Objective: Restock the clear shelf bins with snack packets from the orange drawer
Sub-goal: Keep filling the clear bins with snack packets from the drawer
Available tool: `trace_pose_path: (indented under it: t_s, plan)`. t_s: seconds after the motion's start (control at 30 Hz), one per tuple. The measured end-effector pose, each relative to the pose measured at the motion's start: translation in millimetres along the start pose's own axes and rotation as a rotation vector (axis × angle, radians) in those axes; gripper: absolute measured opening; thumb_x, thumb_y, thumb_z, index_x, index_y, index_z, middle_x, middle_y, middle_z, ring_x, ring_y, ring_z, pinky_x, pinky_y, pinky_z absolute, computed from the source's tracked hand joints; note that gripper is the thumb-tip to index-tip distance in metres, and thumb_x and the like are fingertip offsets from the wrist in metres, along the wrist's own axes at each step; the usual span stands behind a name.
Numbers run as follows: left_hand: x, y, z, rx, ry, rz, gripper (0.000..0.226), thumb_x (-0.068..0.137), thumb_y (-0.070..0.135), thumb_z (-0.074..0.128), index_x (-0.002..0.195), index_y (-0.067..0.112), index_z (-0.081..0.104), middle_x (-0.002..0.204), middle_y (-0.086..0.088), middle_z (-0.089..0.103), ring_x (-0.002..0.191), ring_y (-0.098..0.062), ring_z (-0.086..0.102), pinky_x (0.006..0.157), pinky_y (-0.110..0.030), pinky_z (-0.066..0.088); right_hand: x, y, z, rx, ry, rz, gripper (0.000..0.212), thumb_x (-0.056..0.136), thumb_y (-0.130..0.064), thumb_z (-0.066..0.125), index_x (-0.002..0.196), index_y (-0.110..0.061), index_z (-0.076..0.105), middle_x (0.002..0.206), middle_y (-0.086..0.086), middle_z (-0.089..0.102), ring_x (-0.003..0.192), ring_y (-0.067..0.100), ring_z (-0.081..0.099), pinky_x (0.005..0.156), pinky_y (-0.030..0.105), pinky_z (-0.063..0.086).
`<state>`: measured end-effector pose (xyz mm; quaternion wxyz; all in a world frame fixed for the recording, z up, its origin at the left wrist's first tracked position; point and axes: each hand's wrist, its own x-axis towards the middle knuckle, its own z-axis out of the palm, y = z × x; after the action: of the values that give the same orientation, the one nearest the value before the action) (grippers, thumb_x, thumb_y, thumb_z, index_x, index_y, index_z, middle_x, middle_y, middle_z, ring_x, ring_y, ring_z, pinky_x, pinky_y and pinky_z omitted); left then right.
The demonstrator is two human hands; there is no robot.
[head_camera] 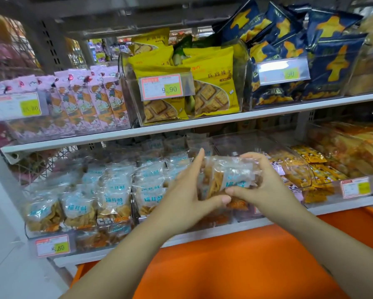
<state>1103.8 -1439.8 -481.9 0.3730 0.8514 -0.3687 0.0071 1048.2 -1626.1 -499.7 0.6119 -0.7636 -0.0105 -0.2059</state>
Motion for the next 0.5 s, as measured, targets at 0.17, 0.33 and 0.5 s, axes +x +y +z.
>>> trace_pose_path:
  t_s: [0.17, 0.33, 0.5]
  plan:
    - [20, -36, -20, 0.619, 0.107, -0.012, 0.078, 0.083, 0.069, 0.047, 0.148, 0.040, 0.015, 0.155, 0.014, 0.018, 0.142, -0.011, 0.013, 0.118, -0.045, 0.004, 38, 4, 9, -0.195, 0.118, -0.046, 0.060, 0.073, -0.017, 0.080, 0.114, -0.032, 0.037, 0.102, -0.026, 0.046, 0.087, -0.017, 0.049, 0.067, 0.004, 0.041]
    - [26, -71, -27, 0.830, -0.051, -0.046, 0.068, 0.086, 0.069, 0.043, 0.145, 0.045, 0.021, 0.155, 0.009, 0.019, 0.145, -0.018, 0.015, 0.118, -0.052, 0.000, 72, 19, 29, -0.354, 0.054, -0.066, 0.062, 0.074, -0.015, 0.079, 0.114, -0.029, 0.033, 0.098, -0.013, 0.055, 0.084, 0.001, 0.056, 0.063, 0.011, 0.041]
    - [25, -86, -20, 0.798, 0.080, 0.121, 0.041, 0.085, 0.056, 0.058, 0.120, 0.036, 0.054, 0.124, 0.013, 0.052, 0.111, -0.018, 0.054, 0.095, -0.038, 0.037, 99, 25, 44, -0.436, -0.004, -0.076, 0.059, 0.079, -0.014, 0.075, 0.116, -0.030, 0.031, 0.086, -0.021, 0.051, 0.063, -0.008, 0.051, 0.053, 0.007, 0.037]
